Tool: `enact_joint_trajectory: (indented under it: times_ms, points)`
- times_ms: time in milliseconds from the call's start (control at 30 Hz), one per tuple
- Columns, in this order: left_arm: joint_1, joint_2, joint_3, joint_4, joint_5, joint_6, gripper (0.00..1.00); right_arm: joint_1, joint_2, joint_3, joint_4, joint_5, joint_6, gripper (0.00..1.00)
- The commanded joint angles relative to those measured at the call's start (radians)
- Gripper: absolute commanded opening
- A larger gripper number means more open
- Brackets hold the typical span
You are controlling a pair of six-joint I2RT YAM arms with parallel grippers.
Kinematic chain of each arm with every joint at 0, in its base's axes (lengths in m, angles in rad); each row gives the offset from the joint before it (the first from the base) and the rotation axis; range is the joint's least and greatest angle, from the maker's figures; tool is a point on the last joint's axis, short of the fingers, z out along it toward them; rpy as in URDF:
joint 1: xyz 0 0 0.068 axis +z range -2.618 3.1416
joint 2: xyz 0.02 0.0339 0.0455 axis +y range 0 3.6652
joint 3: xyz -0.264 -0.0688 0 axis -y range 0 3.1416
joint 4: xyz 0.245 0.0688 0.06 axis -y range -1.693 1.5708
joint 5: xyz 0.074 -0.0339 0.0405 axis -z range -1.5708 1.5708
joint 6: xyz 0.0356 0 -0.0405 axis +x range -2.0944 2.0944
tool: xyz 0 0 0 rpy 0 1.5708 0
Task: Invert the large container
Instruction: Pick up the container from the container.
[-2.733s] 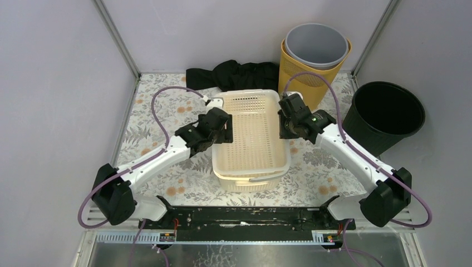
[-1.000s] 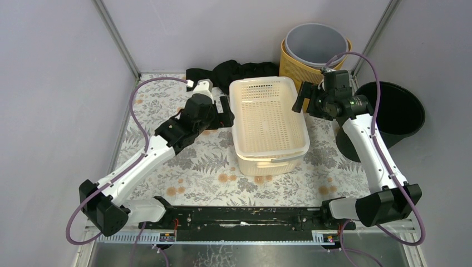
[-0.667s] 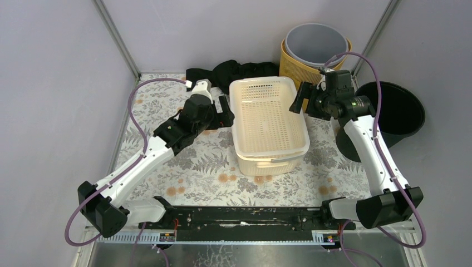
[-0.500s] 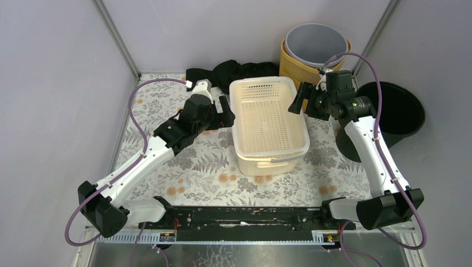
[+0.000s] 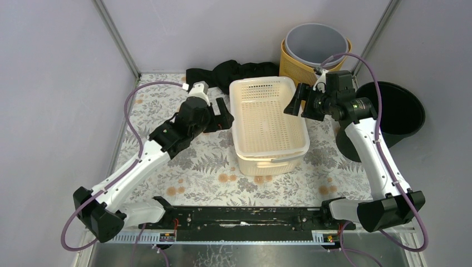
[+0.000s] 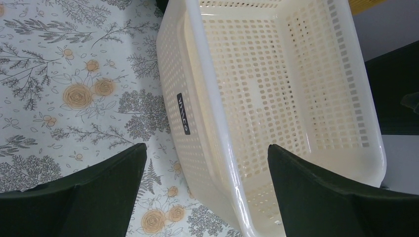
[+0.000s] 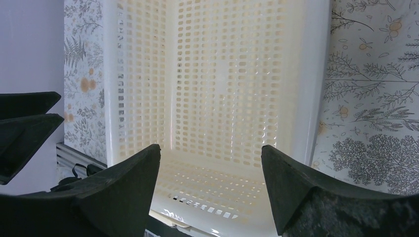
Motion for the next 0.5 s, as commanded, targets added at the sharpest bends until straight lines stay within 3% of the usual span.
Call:
enact_joint_trajectory:
  times_ms: [0,467]
  points:
    - [-0.001,0.064,0.094,-0.019,0.006,0.005,1.00,0.007,-0.033,0.019,0.027,-0.013,0.006,0.80]
    - [-0.052,0.312,0.281,-0.124,-0.060,0.008,1.00,0.007,-0.090,-0.048,0.004,0.079,-0.024,0.68]
